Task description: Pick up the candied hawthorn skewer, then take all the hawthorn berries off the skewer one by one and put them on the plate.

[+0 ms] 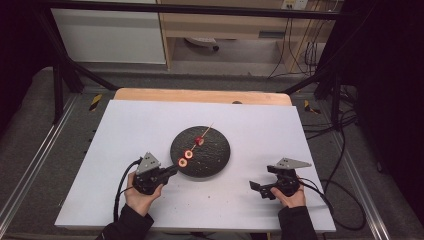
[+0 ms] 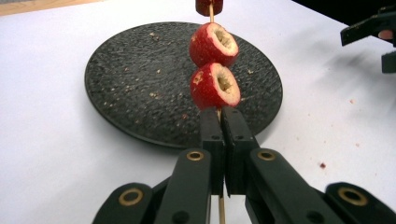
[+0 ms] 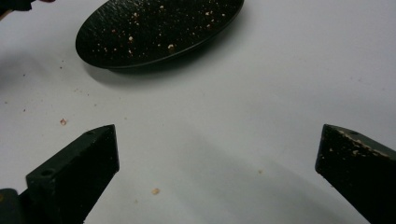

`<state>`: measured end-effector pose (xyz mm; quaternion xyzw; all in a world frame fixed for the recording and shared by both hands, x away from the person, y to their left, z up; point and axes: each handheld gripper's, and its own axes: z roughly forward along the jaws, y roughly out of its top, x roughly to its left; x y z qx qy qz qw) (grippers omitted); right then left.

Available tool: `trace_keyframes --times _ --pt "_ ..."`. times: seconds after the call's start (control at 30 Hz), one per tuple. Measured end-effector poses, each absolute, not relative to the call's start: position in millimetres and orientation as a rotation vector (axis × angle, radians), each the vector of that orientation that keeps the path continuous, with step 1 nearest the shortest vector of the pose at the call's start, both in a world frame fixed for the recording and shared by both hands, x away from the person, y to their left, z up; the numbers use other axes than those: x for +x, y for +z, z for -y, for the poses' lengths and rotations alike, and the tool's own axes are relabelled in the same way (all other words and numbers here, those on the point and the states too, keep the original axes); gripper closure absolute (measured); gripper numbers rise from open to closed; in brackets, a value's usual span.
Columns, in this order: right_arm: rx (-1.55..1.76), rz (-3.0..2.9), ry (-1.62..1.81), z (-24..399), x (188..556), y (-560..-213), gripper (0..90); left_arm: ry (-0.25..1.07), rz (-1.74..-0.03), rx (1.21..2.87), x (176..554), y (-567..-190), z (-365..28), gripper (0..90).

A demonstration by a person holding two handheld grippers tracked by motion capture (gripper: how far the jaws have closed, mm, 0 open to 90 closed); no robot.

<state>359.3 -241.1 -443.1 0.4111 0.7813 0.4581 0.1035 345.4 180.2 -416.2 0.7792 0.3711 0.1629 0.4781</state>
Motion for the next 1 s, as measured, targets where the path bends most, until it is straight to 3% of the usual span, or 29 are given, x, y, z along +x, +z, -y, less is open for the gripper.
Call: trace_keyframes --times 0.77,1.0 --pt "1.194 -2.274 1.431 161.6 377.7 -408.8 0.6 0.402 -0.856 1.87 331.3 -425.0 -196.8 88.1" --pt "1.169 -2.274 1.525 125.7 389.9 -397.1 5.6 0.409 -0.838 1.87 327.3 -425.6 -191.9 88.1"
